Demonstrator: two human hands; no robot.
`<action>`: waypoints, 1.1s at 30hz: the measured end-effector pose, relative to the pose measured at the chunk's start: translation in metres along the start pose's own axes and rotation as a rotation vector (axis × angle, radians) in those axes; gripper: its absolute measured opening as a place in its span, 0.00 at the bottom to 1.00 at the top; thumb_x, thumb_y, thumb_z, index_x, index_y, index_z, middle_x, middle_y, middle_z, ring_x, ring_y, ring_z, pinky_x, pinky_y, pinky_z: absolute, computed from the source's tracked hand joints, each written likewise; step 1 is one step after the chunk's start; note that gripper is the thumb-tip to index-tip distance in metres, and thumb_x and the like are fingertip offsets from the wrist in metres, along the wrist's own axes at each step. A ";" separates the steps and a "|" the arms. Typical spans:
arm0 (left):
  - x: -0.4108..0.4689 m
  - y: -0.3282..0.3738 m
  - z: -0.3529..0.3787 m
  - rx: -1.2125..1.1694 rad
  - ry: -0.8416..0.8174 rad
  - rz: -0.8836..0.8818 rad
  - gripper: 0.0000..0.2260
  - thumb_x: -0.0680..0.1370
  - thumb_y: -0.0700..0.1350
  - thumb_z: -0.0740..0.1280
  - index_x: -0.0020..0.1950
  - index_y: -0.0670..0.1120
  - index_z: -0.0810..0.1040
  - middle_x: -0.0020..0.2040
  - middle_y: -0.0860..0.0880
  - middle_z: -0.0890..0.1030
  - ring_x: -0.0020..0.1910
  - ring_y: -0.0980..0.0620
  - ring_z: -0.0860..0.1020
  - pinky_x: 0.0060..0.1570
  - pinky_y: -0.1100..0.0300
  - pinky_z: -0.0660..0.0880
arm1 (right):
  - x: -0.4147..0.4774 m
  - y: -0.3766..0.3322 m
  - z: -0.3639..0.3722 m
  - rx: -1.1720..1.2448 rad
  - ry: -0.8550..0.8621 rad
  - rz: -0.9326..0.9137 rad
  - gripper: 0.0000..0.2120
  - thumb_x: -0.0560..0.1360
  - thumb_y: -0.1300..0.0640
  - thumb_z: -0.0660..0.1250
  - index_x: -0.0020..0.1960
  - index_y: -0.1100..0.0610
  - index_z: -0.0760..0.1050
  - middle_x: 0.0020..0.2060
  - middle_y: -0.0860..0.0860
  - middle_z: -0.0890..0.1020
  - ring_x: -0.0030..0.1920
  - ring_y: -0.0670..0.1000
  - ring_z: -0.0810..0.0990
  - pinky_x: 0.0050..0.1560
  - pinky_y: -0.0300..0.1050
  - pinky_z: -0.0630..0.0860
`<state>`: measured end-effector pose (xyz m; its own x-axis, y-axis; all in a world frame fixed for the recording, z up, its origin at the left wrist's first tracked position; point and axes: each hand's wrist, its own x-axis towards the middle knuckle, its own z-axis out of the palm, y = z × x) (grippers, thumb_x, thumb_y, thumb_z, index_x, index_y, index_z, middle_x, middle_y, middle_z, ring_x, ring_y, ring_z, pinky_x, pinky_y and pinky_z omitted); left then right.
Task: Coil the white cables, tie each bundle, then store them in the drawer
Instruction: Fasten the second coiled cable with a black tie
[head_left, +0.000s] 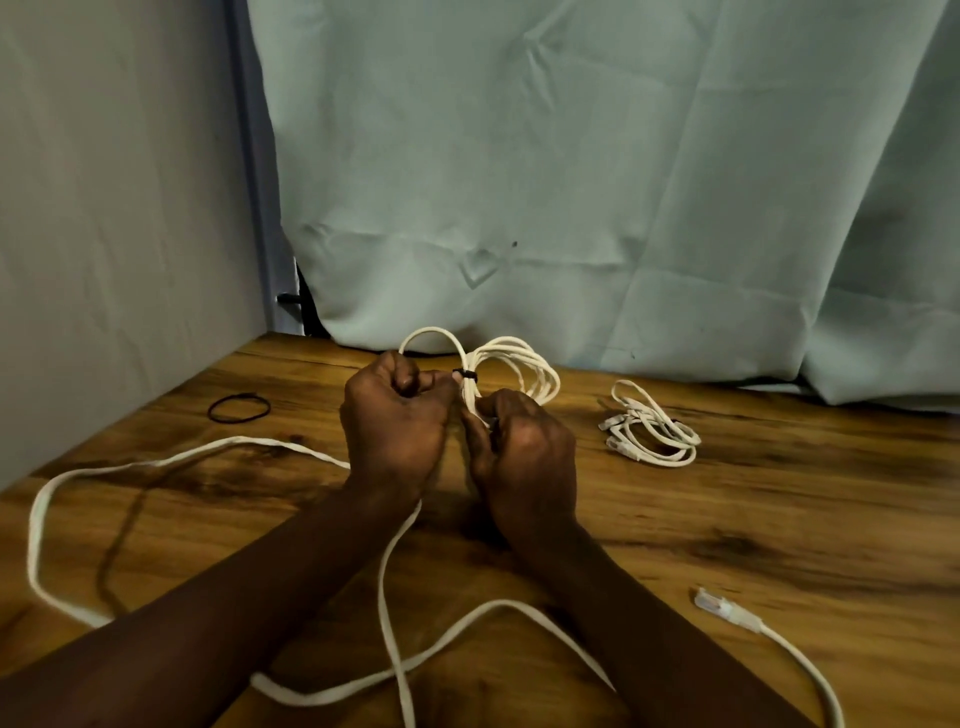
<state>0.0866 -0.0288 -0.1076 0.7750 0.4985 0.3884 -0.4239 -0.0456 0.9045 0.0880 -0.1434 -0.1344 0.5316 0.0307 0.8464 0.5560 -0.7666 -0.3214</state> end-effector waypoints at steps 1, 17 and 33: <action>-0.001 -0.002 0.000 -0.050 -0.009 -0.007 0.21 0.71 0.33 0.76 0.33 0.49 0.66 0.36 0.42 0.84 0.43 0.42 0.87 0.50 0.39 0.82 | 0.000 0.001 0.000 0.023 -0.009 0.016 0.05 0.76 0.58 0.73 0.50 0.59 0.81 0.41 0.54 0.84 0.38 0.54 0.82 0.38 0.41 0.69; 0.009 -0.002 -0.006 -0.094 -0.233 0.059 0.18 0.74 0.30 0.73 0.37 0.46 0.68 0.39 0.43 0.84 0.49 0.42 0.86 0.54 0.41 0.82 | 0.004 0.007 -0.004 0.310 0.015 0.167 0.06 0.76 0.55 0.74 0.43 0.54 0.79 0.27 0.42 0.70 0.29 0.44 0.69 0.32 0.40 0.63; -0.004 -0.010 0.005 0.221 -0.038 0.170 0.20 0.78 0.37 0.69 0.33 0.51 0.63 0.29 0.54 0.70 0.29 0.59 0.71 0.32 0.59 0.70 | -0.001 0.002 -0.001 0.254 -0.048 0.098 0.04 0.77 0.55 0.70 0.44 0.54 0.80 0.30 0.39 0.70 0.31 0.39 0.69 0.34 0.36 0.63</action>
<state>0.0897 -0.0345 -0.1171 0.7201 0.4350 0.5406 -0.4403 -0.3158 0.8405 0.0877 -0.1462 -0.1357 0.6171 -0.0010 0.7869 0.6397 -0.5817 -0.5024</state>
